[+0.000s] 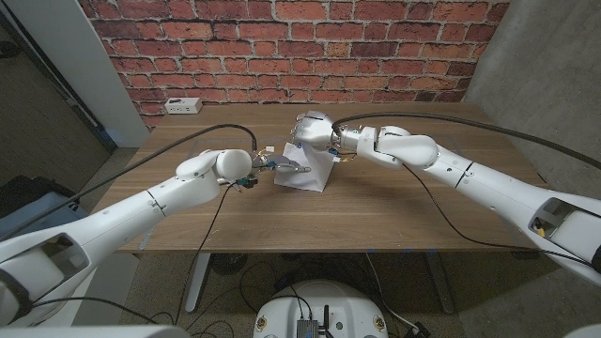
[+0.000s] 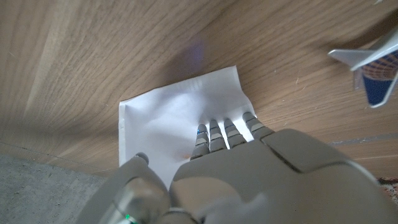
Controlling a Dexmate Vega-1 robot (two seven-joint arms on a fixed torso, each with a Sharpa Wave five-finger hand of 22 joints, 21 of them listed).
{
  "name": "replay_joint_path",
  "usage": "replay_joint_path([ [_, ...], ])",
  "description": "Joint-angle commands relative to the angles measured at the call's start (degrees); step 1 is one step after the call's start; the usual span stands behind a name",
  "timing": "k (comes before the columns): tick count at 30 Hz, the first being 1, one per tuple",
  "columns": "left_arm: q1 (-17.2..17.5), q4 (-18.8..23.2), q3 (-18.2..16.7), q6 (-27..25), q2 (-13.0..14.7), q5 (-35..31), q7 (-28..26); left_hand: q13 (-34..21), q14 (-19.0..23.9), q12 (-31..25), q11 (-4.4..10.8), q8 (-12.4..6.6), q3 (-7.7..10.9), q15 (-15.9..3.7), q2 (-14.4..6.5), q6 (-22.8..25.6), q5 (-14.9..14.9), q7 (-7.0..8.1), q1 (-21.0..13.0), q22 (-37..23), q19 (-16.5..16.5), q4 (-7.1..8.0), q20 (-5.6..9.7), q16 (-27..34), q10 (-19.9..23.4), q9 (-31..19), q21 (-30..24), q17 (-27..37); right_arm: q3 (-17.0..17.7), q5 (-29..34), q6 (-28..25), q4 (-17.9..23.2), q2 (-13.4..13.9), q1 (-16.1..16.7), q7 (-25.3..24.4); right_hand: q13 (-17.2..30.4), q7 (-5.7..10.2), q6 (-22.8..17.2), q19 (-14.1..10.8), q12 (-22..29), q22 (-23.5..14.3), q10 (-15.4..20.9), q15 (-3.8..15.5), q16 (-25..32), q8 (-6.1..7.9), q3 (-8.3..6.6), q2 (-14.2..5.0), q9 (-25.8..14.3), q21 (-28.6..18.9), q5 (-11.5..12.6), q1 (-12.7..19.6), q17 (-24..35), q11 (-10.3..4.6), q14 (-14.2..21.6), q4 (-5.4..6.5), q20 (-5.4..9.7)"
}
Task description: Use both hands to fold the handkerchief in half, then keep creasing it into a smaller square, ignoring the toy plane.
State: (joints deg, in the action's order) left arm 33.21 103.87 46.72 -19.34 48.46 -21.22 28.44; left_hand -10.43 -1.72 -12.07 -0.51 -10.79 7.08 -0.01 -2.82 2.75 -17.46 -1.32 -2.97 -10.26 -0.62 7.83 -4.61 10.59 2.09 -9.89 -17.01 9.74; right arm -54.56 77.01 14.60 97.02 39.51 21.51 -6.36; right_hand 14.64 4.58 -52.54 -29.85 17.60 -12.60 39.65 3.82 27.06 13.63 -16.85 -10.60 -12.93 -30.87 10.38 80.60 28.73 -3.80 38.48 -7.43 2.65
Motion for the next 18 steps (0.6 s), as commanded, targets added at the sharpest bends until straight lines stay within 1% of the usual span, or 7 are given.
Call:
replay_joint_path([
  [1,0.9,1.0,-0.4,-0.7,0.6,0.2,-0.6,-0.1,0.3,0.2,0.19,0.04,-0.45,0.06,-0.1,0.2,-0.2,0.24,-0.3,-0.2,-1.0,0.08,-0.93,-0.2,-0.1,-0.2,-0.2,0.1,-0.3,-1.4,-0.4,-0.6,-0.7,0.3,-3.2,-0.4,-0.12,4.3,0.4,-2.6,0.6,-4.3,9.53,-1.6,-1.91,-0.01,0.54,0.0,-1.1,0.1,-2.2,-1.0,0.72,-0.6,0.91,2.42],
  [3,1.0,1.2,-0.4,-0.7,0.7,0.3,-0.7,-0.1,0.3,0.2,0.29,0.05,-0.47,0.02,-0.1,0.2,-0.2,0.25,-0.3,-0.2,-1.0,0.08,-0.93,-0.2,0.0,-0.2,-0.2,0.1,-0.1,-2.1,-0.3,-0.2,-0.4,0.6,-2.8,-0.6,-0.25,7.1,0.2,-3.7,0.9,-6.0,9.31,-2.3,-2.79,0.53,0.89,0.1,-1.6,0.0,-3.9,-1.5,0.78,-0.8,1.61,2.3],
  [5,1.0,1.2,-0.4,-0.7,0.7,0.3,-0.8,-0.1,0.2,0.2,0.6,0.12,-0.48,0.01,-0.2,0.0,-0.2,0.47,-0.3,-0.2,-1.0,0.09,-0.93,-0.2,-0.1,-0.2,-0.1,0.1,0.2,-2.7,-0.3,0.1,-0.2,0.9,-2.3,-0.8,1.2,9.5,-0.2,-4.5,1.2,-7.1,9.13,-3.1,-3.18,1.36,1.47,0.3,-2.0,-0.3,-6.4,-2.3,-0.8,-0.4,2.63,1.91],
  [8,1.1,1.3,-0.6,-0.5,0.8,0.2,-1.0,-0.1,0.2,0.3,0.63,0.15,-0.49,0.03,-0.3,0.0,-0.3,0.47,-0.3,-0.2,-1.0,0.1,-0.97,-0.3,-0.1,-0.2,-0.1,0.1,0.7,-3.1,-1.0,0.9,0.2,1.6,-1.4,-1.0,1.22,17.1,-0.4,-5.7,1.7,-9.3,8.82,-4.7,-4.01,2.69,2.38,0.7,-2.6,0.0,-11.1,-3.7,-0.31,0.3,4.38,1.38],
  [12,1.2,1.8,-0.8,-0.4,1.0,0.0,-1.6,-0.1,0.2,0.3,0.89,0.17,-0.5,0.02,-0.4,-0.1,-0.3,0.59,-0.3,-0.2,-1.1,0.11,-0.98,-0.3,-0.2,-0.2,0.0,0.1,1.3,-2.8,-2.7,2.1,0.5,2.6,-0.1,-1.1,2.63,17.1,-0.6,-5.4,1.8,-8.4,9.22,-5.3,-3.16,2.88,2.3,0.8,-2.8,0.3,-12.5,-4.0,-0.81,0.7,4.89,1.21],
  [15,1.9,3.1,-1.5,-0.9,1.6,-0.1,-2.4,-0.1,0.2,0.3,0.54,0.08,-0.51,-0.1,-0.5,0.2,-0.3,0.43,-0.4,-0.2,-1.1,0.12,-0.97,-0.2,-0.2,-0.2,0.1,0.1,1.9,-2.8,-3.8,2.8,0.7,3.4,0.3,-1.2,0.85,17.5,-0.4,-5.5,1.9,-8.5,9.19,-5.9,-3.0,2.6,2.11,1.0,-2.8,0.5,-12.8,-4.4,-0.14,0.8,4.75,1.21],
  [18,3.0,5.3,-2.5,-1.6,2.7,-0.6,-3.8,-0.1,0.4,0.3,0.65,0.02,-0.5,0.0,-0.6,0.3,-0.4,0.48,-0.4,-0.2,-1.2,0.12,-0.99,-0.2,0.0,-0.2,0.1,0.1,2.4,-2.8,-5.0,3.3,0.8,4.2,0.7,-1.2,1.62,16.2,-0.4,-5.3,1.9,-7.7,9.19,-5.9,-2.31,2.47,2.04,1.0,-2.9,0.5,-12.9,-4.3,-0.45,1.0,4.5,1.19],
])
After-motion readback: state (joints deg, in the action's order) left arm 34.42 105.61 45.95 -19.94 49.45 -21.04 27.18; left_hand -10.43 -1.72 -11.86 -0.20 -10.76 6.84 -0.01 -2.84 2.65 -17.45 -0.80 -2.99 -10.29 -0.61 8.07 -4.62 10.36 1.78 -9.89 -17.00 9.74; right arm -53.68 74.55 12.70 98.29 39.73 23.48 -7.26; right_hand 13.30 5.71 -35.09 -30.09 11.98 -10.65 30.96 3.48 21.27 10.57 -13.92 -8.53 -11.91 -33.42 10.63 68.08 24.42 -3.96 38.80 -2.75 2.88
